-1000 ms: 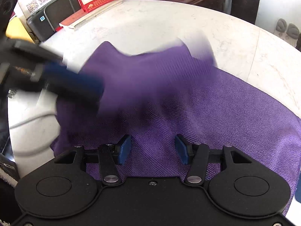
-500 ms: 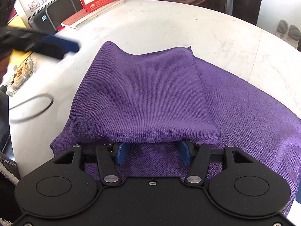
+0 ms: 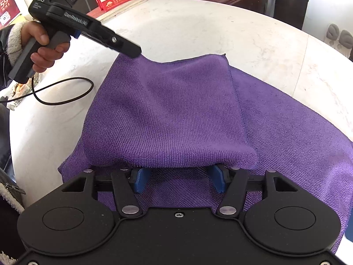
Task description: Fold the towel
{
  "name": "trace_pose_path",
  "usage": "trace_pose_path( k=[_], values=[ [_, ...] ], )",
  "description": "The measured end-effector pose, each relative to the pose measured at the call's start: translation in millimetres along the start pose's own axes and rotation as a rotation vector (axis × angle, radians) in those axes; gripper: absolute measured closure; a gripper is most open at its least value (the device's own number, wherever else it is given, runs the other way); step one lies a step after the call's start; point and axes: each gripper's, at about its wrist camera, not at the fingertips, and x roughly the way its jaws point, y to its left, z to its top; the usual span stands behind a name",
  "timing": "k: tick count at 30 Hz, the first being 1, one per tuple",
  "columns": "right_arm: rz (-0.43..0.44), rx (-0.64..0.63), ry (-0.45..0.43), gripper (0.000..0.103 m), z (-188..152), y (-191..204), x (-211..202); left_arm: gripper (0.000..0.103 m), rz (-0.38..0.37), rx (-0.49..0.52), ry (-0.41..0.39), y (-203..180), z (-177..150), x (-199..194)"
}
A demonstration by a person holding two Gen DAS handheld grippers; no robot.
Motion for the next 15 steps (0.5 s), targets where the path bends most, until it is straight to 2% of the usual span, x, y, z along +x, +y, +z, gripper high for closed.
trace_pose_path(
  k=[1, 7, 13, 15],
  values=[
    [0.0, 0.002, -0.001, 0.046, 0, 0, 0, 0.095, 0.003, -0.003, 0.003, -2, -2, 0],
    [-0.005, -0.006, -0.004, 0.046, -1, 1, 1, 0.098, 0.019, -0.05, -0.04, -15, -18, -11],
    [-0.011, -0.023, -0.012, 0.046, -3, 1, 1, 0.098, -0.051, -0.25, -0.206, -2, -35, -58],
    [-0.014, -0.03, -0.012, 0.046, -4, 2, 2, 0.098, -0.024, -0.282, -0.26, 4, -40, -77]
  ],
)
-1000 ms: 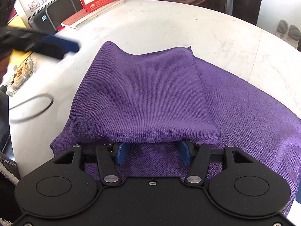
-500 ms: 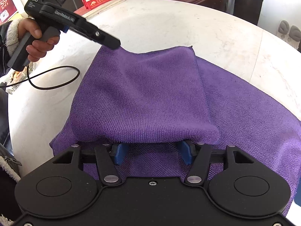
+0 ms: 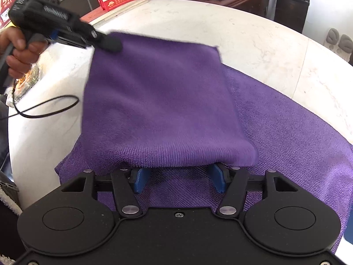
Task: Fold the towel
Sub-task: 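Grasp the folded towel edge with the left gripper and pull it open flat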
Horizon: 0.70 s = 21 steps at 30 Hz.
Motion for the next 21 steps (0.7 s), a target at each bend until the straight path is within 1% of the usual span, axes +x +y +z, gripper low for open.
trace_pose_path(
  k=[3, 4, 6, 8, 10, 14, 16, 17, 21],
  values=[
    [-0.005, -0.013, 0.002, 0.046, 0, 1, 1, 0.098, 0.07, -0.043, -0.091, 16, 2, -37],
    [-0.006, -0.017, 0.003, 0.046, 0, 1, 1, 0.098, 0.11, -0.053, -0.115, 22, 3, -49],
    [-0.005, -0.02, 0.003, 0.046, 0, 0, 1, 0.098, 0.218, -0.04, -0.134, 30, 4, -67],
    [-0.005, -0.025, 0.005, 0.046, 0, 0, 1, 0.098, 0.33, -0.035, -0.135, 41, 6, -83],
    [-0.005, -0.031, 0.006, 0.046, 0, 0, 2, 0.098, 0.426, -0.029, -0.137, 52, 8, -97],
    [-0.004, -0.037, 0.01, 0.045, 1, -1, 3, 0.098, 0.587, 0.025, -0.122, 66, 13, -110],
    [-0.006, -0.04, 0.012, 0.044, 2, 1, 4, 0.098, 0.677, 0.061, -0.099, 71, 15, -110],
    [-0.007, -0.041, 0.013, 0.044, 3, 2, 4, 0.097, 0.713, 0.076, -0.087, 74, 15, -110],
    [-0.01, -0.038, 0.011, 0.044, 3, 6, 5, 0.095, 0.777, 0.093, -0.054, 77, 10, -107]
  ],
)
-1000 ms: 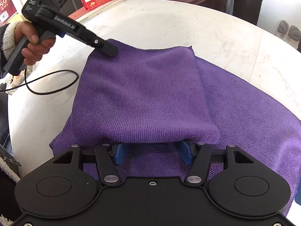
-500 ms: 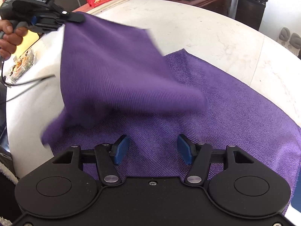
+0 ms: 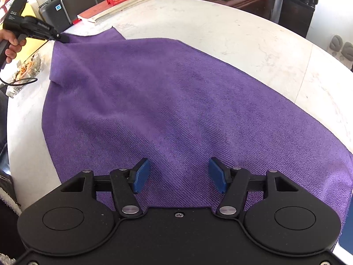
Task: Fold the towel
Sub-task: 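Grasp the folded towel edge with the left gripper and pull it open flat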
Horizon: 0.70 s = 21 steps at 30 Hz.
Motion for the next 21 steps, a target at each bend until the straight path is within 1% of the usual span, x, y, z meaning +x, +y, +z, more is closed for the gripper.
trace_pose_path(
  k=[2, 4, 9, 10, 12, 13, 16, 18, 21],
  values=[
    [-0.002, 0.002, -0.001, 0.044, -1, 2, -1, 0.093, 0.03, 0.011, -0.004, -2, -1, -2],
    [-0.003, 0.003, -0.002, 0.044, 0, 2, -2, 0.093, 0.058, -0.008, -0.031, 2, 2, -10],
    [-0.002, -0.002, -0.004, 0.043, -2, 2, -3, 0.093, 0.1, -0.042, -0.082, 13, 16, -27],
    [0.0, -0.002, -0.006, 0.043, -3, 1, -4, 0.093, 0.104, -0.047, -0.095, 14, 18, -33],
    [0.001, -0.003, -0.009, 0.043, -4, 0, -4, 0.093, 0.087, -0.04, -0.122, 10, 17, -50],
    [0.0, -0.004, -0.011, 0.042, -4, 0, -4, 0.092, 0.065, -0.025, -0.13, 6, 15, -57],
    [-0.003, -0.011, -0.013, 0.042, -5, 1, -4, 0.085, -0.05, 0.043, -0.124, -21, 0, -75],
    [-0.004, -0.018, -0.014, 0.041, -5, 2, -4, 0.085, -0.15, 0.097, -0.085, -47, -18, -80],
    [-0.004, -0.026, -0.013, 0.041, -6, 2, -4, 0.084, -0.272, 0.184, -0.004, -91, -49, -71]
  ],
)
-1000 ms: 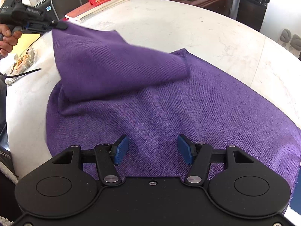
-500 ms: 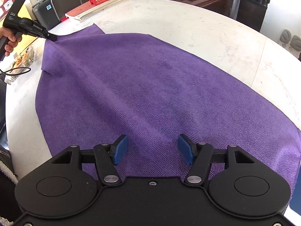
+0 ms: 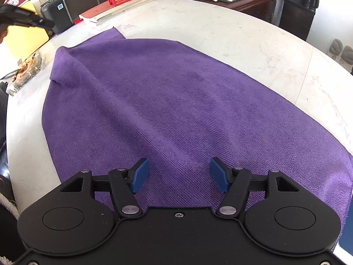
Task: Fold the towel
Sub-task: 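Grasp the folded towel edge with the left gripper and pull it open flat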
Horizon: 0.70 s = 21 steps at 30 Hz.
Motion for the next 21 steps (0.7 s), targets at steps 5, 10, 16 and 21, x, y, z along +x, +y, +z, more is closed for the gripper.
trace_pose_path(
  k=[5, 10, 16, 21],
  values=[
    [-0.009, -0.022, 0.006, 0.039, 0, 2, 1, 0.085, -0.083, 0.104, 0.109, -48, -28, 52],
    [-0.029, -0.045, 0.014, 0.039, 0, 6, 2, 0.085, -0.053, 0.158, 0.137, -61, -41, 82],
    [-0.043, -0.064, 0.04, 0.038, 4, 10, 4, 0.085, -0.101, 0.063, 0.169, -48, -60, 75],
    [-0.057, -0.062, 0.109, 0.039, 24, 8, 3, 0.085, -0.158, 0.028, 0.18, -41, -72, 68]
  ],
)
